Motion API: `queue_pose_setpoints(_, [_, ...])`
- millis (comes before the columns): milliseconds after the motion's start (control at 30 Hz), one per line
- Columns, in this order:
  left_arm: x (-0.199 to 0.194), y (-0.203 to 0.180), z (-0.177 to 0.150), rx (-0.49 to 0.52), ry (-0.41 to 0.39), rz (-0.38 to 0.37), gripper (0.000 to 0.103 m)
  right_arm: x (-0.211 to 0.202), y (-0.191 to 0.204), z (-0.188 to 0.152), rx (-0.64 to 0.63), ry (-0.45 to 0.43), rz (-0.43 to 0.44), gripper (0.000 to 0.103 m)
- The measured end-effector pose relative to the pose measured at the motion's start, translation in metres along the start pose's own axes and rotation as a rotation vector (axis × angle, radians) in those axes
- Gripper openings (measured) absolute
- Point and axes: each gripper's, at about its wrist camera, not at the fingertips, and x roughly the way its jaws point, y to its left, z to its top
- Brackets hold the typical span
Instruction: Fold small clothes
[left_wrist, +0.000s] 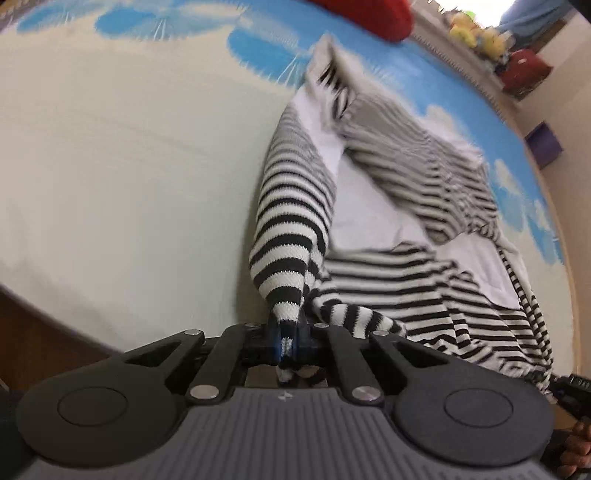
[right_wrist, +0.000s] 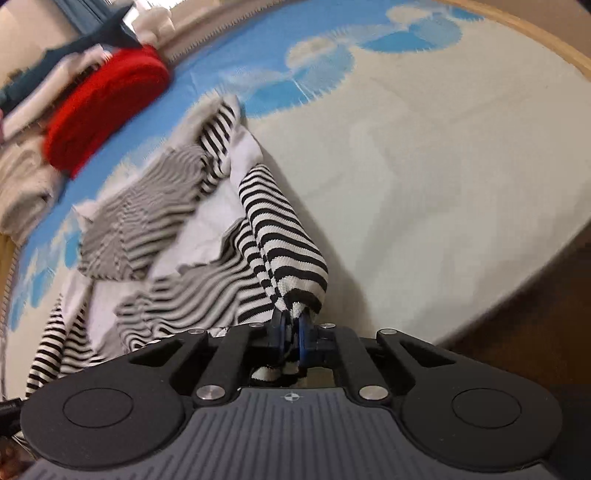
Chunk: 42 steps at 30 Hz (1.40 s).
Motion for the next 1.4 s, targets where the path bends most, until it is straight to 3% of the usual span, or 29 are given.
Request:
queue_pose_setpoints(100, [0.019,0.005,0.005,-0.041,0.062,0.018,0.016,0.019,-0.003,0.001,0.02,0.059,-0.02,0.008])
queue_pose_setpoints(300, [0.031,0.003,0.006,-0.058,0.081,0.068,0.04,0.049,0.003,0.005,0.023,0.103,-0.091,0.032])
queue_pose_setpoints(600, [0.044,-0.003,0.001,-0.027,0.111,0.109,0.043,0.064,0.004,-0.003,-0.012,0.148,-0.144,0.04])
queue_pose_setpoints(733, [0.047,-0.006,0.0,0.004,0.111,0.108,0.038,0.064,0.004,-0.003,-0.025,0.147,-0.14,0.039])
queue_pose_setpoints(767, [0.047,-0.007,-0.001,0.013,0.109,0.105,0.033,0.063,0.004,-0.003,-0.027,0.146,-0.135,0.033])
queue_pose_setpoints(800, [0.047,-0.009,-0.001,0.022,0.109,0.093,0.02,0.064,0.003,-0.003,-0.026,0.144,-0.123,0.028])
queue_pose_setpoints(867, [0.046,-0.01,-0.003,0.036,0.096,0.077,0.008,0.062,0.004,-0.003,-0.024,0.138,-0.095,0.014])
queue_pose_setpoints(1067, [0.024,-0.015,-0.003,0.082,0.027,0.052,0.005,0.043,0.012,0.001,-0.034,0.048,-0.039,0.008])
queue_pose_setpoints(1400, [-0.087,-0.015,0.008,0.133,-0.144,-0.172,0.004,-0.056,0.007,0.028,-0.024,-0.118,0.204,0.006])
